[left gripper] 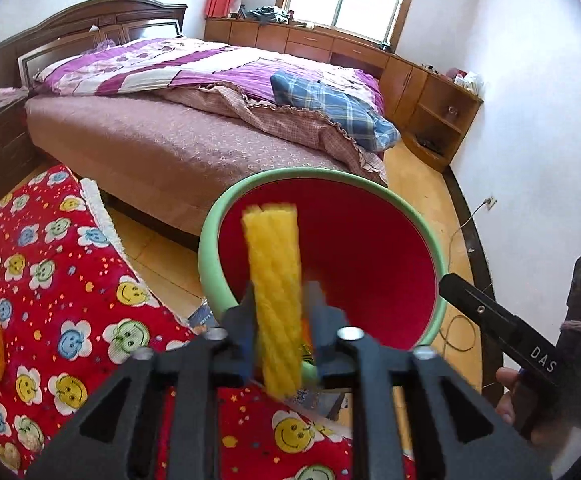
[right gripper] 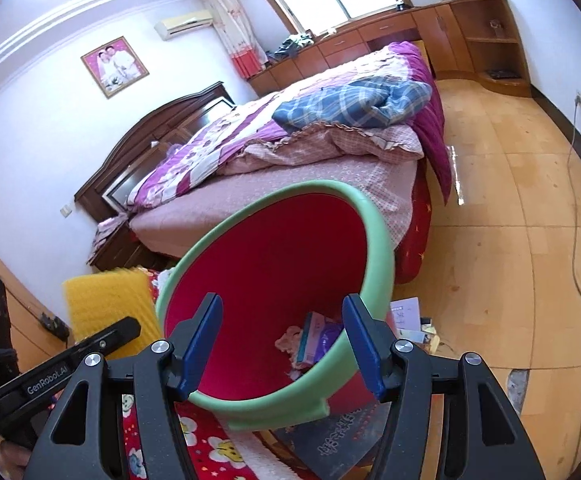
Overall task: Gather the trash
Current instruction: 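Open the right tool dropping the green box while the left tool drops the foam net, then move both open tools back toward the orange box on the bedspread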
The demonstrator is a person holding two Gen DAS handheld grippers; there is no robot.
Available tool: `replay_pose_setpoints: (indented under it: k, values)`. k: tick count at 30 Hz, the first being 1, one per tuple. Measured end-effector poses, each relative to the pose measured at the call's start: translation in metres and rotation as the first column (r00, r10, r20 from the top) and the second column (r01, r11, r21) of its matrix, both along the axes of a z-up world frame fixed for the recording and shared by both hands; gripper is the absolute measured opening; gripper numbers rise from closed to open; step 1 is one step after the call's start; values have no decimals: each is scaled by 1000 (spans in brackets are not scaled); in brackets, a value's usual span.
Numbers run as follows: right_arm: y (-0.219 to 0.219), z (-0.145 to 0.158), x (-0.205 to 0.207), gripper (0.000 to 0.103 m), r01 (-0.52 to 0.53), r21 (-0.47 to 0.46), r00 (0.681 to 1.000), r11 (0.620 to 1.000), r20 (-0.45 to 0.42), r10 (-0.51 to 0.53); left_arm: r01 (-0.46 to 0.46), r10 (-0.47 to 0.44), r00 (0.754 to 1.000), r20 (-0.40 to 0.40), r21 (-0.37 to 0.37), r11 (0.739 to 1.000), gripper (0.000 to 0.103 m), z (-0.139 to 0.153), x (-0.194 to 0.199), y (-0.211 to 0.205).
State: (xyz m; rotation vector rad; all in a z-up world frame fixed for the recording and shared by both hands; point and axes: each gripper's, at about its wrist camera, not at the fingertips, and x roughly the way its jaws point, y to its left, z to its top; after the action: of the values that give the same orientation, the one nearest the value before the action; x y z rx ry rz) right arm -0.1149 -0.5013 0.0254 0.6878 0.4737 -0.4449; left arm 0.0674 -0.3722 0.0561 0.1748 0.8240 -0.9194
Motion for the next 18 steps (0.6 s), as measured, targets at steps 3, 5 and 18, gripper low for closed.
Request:
replay_pose_setpoints:
  k: [3,5,18]
  values:
    - [-2,-3,0,64,1,10,1000,1000,-1,-1,-4,4,1000,16,5,1000,40,0,-2,-2]
    - [-2,-4,0,64,-3,13,1000,1000,-3,3,-9,9,1000,20,13,1000,40,-1,-3,-3]
    - [3,-6,2,64,-31,16,999,999,-7,31,-82,83,996,-26,22,996,40,-1,-7,25]
